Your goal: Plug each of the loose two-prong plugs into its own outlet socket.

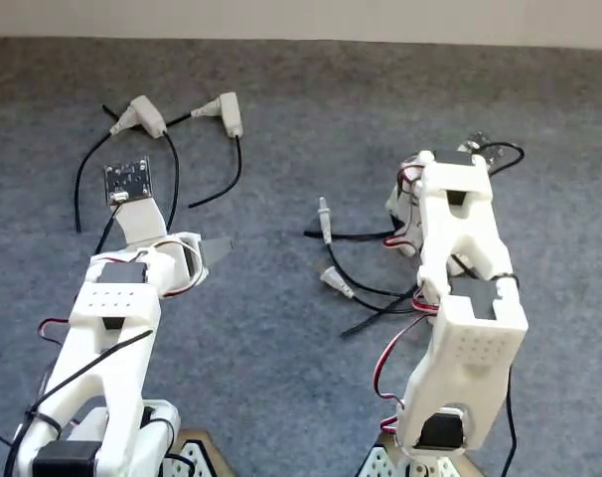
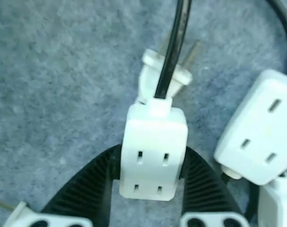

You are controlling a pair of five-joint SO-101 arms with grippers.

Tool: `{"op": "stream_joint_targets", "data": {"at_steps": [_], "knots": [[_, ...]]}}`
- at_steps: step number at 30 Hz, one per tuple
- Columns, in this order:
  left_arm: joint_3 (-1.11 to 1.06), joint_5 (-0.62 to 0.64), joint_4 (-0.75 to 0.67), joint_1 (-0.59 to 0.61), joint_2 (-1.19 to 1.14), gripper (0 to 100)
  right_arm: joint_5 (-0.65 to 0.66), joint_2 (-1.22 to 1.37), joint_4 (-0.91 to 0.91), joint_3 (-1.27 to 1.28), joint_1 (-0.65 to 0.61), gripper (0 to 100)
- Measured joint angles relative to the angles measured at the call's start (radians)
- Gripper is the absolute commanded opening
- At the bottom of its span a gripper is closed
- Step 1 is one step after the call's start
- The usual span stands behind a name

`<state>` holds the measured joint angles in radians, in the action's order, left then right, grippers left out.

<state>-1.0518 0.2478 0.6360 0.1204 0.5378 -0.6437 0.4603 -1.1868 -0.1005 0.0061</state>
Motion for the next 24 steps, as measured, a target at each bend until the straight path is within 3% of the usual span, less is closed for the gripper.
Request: {"op": "stream_joint_targets", "data": {"at_steps": [15,24], "knots": [[-0.003,0.002,-0.034,0.054,0.000,37,0.078,0.000,-0.516,-0.591,-0.247,9.6],[-0.003,0.052,-0.068,0.140,0.000,37,0.167,0.000,-0.535,-0.660,-0.514,9.6]]}}
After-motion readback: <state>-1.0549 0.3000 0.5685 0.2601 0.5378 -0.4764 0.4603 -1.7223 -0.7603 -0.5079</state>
